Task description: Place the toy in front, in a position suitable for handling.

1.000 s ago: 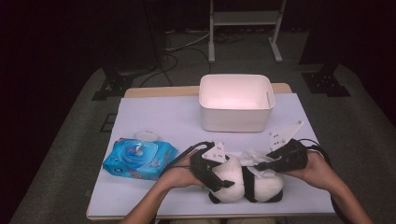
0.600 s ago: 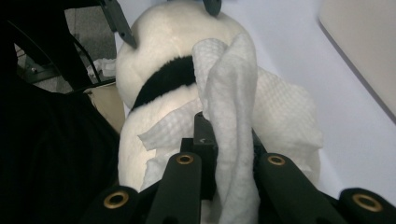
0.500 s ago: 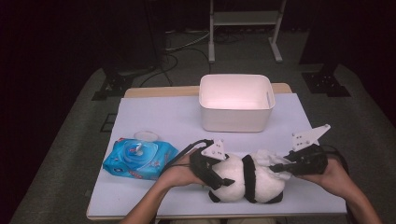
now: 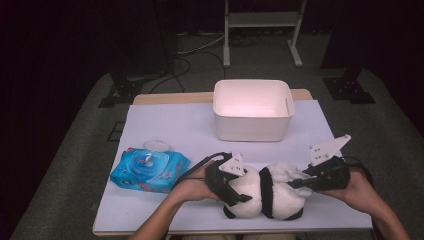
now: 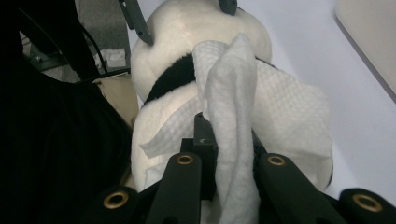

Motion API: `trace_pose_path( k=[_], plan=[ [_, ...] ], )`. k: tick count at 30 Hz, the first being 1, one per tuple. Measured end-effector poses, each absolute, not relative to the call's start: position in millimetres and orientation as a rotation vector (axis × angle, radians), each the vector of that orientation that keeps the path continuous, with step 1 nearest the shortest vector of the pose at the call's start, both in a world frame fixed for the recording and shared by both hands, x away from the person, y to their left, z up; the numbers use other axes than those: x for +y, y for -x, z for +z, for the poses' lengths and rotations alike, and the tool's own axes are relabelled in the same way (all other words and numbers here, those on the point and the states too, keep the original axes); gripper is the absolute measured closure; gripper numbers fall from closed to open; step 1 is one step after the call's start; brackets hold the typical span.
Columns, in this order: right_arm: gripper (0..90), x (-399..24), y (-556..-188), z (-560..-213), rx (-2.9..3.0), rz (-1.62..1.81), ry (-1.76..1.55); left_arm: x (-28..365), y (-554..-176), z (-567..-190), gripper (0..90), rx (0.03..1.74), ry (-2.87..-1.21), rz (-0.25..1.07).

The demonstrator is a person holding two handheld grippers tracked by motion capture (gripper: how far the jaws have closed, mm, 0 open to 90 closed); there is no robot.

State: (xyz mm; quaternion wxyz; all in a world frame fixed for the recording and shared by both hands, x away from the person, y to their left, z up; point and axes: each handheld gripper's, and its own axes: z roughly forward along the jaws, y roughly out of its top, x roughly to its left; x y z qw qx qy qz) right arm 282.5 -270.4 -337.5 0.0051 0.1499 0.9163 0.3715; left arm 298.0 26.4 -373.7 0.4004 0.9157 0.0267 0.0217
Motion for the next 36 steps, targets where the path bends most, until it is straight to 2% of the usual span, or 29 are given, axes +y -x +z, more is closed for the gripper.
trace_pose_path(
  k=[13,26,36],
  plan=[
    [82.6,-233.4,-310.1,-337.2,2.936,1.162,-0.402,26.0,-296.0,-374.0,21.5,0.061,-2.325,0.074],
    [81.8,-274.0,-310.9,-338.8,2.892,1.208,-0.544,24.1,-296.9,-373.6,21.9,0.052,-2.328,0.069],
    [81.4,-246.3,-330.2,-339.1,2.948,1.181,-0.474,21.4,-298.2,-372.1,21.7,0.044,-2.349,0.079]
  ],
)
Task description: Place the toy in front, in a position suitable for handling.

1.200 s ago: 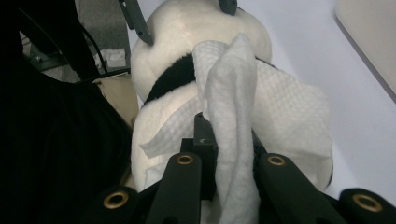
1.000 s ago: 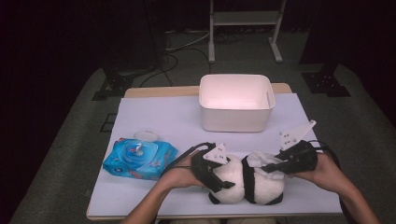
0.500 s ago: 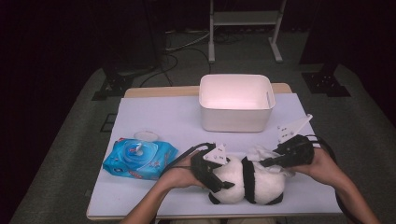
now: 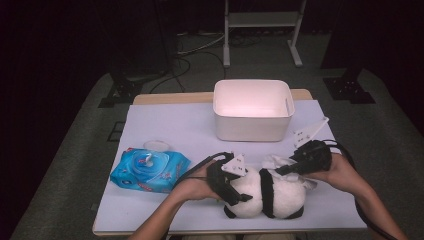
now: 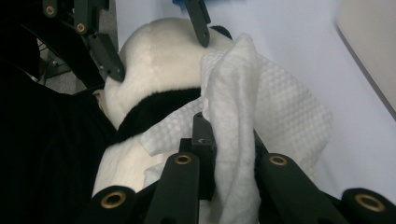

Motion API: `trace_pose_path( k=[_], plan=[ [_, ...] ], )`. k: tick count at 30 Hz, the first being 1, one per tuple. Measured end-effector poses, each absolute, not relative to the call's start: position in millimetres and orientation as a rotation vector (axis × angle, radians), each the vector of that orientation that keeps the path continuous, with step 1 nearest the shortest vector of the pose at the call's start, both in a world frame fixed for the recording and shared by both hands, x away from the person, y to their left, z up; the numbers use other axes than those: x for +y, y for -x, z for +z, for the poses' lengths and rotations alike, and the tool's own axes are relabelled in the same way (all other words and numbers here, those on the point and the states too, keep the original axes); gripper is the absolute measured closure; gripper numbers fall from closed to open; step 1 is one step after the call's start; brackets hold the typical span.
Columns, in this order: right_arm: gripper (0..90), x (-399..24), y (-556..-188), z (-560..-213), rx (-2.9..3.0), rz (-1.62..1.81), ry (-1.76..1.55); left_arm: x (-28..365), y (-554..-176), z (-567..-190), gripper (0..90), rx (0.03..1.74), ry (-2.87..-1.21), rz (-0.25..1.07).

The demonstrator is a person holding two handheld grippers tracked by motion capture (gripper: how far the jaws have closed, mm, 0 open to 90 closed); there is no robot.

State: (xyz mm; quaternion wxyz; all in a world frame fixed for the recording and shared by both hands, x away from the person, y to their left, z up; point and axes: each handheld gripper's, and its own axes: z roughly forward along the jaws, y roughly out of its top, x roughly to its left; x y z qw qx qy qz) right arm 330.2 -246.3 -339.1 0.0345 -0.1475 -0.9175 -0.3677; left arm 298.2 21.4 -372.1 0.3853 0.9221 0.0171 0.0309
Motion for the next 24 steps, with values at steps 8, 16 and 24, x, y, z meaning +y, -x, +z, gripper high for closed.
trace_pose_path(
  k=[8,16,24],
  plan=[
    [81.3,-238.4,-334.0,-340.1,-2.825,-1.115,0.449,23.2,-296.4,-372.3,21.7,0.037,-2.346,0.077],
    [80.6,-266.0,-324.5,-340.1,-2.802,-1.166,0.520,25.5,-297.8,-365.5,17.3,0.074,-2.306,0.044],
    [80.8,-268.2,-314.9,-341.4,-2.802,-1.192,0.496,18.4,-300.5,-367.1,12.4,0.094,-2.345,0.022]
  ],
)
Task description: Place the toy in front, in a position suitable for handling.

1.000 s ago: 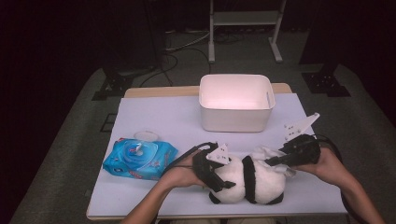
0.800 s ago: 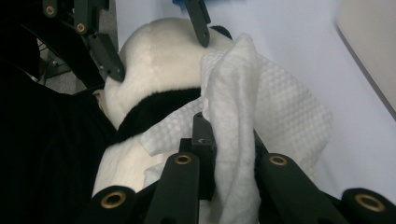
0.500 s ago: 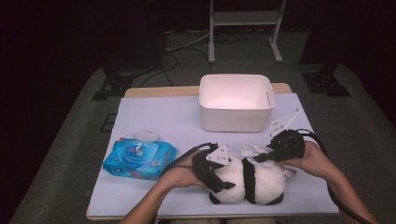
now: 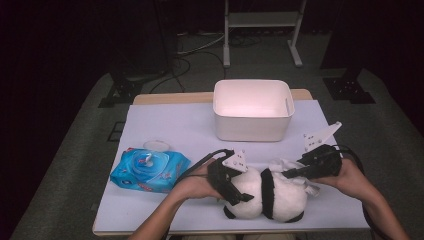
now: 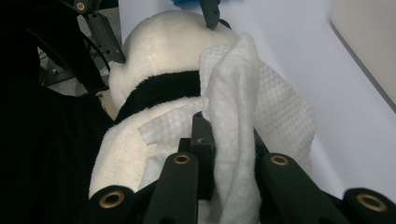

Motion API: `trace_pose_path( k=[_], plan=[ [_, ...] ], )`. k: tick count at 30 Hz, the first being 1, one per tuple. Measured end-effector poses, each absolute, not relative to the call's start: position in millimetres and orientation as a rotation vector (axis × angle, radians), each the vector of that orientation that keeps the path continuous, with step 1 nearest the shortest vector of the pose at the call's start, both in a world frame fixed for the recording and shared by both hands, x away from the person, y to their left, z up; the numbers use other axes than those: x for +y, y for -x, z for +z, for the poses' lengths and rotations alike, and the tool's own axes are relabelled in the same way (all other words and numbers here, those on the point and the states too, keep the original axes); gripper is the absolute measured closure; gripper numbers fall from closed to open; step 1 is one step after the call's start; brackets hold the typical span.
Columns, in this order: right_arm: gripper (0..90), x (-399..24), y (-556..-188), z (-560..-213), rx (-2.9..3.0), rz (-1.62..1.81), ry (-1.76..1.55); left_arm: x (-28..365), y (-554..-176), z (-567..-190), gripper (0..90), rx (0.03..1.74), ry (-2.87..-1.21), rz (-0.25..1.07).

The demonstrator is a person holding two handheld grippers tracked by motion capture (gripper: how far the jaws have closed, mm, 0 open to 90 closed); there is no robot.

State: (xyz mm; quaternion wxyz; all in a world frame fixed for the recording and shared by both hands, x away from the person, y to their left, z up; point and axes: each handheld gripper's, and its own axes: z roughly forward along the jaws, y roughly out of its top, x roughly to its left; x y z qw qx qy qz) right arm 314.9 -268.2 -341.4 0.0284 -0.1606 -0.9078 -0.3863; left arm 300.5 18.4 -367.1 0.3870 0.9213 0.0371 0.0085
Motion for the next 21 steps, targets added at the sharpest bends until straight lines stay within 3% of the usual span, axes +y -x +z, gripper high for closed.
trace_pose_path(
  k=[5,14,21],
  plan=[
    [80.7,-260.9,-316.0,-336.9,-2.812,-1.165,0.468,16.8,-293.8,-366.9,18.3,0.041,-2.384,0.058],
    [80.7,-236.8,-330.9,-338.7,-2.826,-1.137,0.434,19.4,-289.8,-369.3,18.3,0.005,-2.385,0.066],
    [80.7,-258.0,-326.9,-339.4,-2.812,-1.172,0.514,21.2,-289.5,-370.9,18.4,-0.005,-2.381,0.056]
  ],
)
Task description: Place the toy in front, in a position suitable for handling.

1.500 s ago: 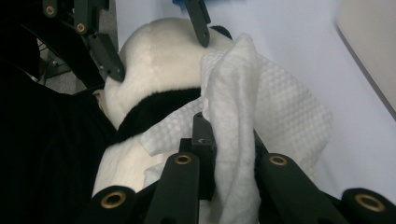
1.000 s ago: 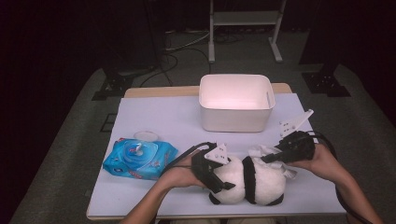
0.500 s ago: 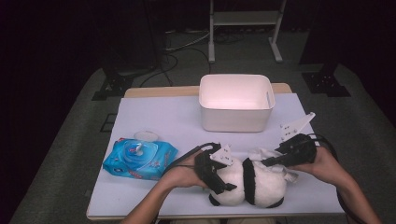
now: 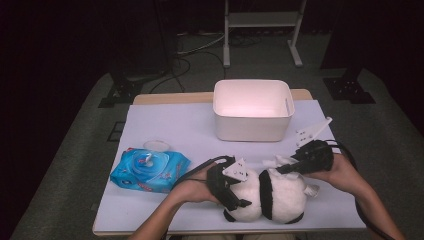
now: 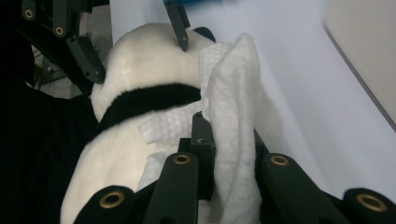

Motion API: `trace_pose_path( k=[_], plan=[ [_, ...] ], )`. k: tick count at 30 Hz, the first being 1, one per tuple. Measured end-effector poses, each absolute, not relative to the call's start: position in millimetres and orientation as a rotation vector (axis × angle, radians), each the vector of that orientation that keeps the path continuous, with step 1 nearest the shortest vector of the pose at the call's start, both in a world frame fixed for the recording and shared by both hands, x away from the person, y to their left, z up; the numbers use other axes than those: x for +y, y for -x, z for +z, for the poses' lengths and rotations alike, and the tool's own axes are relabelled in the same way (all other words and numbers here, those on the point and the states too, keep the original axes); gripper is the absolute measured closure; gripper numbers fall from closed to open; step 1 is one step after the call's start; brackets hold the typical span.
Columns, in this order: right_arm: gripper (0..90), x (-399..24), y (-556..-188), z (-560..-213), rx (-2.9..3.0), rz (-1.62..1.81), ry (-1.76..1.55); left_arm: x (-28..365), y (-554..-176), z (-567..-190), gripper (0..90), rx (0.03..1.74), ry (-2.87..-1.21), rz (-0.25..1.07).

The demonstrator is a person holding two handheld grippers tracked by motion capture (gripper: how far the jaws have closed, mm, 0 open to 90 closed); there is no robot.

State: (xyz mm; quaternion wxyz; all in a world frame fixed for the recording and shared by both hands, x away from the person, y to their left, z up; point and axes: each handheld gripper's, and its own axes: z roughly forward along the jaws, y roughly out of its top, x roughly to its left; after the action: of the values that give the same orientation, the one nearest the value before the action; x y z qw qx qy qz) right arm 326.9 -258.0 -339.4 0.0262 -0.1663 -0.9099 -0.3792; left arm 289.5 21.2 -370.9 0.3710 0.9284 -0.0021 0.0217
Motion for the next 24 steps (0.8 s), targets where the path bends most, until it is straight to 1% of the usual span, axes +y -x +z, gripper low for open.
trace_pose_path(
  k=[6,14,24],
  plan=[
    [80.8,-291.1,-312.9,-342.2,-2.795,-1.258,0.590,23.2,-288.7,-372.9,18.4,0.016,-2.362,0.050],
    [80.7,-315.0,-291.1,-352.0,-2.758,-1.306,0.636,22.7,-292.1,-372.9,18.4,0.037,-2.358,0.052],
    [80.8,-310.3,-278.5,-350.2,-2.775,-1.322,0.589,19.8,-293.7,-371.5,18.1,0.058,-2.365,0.061]
  ],
)
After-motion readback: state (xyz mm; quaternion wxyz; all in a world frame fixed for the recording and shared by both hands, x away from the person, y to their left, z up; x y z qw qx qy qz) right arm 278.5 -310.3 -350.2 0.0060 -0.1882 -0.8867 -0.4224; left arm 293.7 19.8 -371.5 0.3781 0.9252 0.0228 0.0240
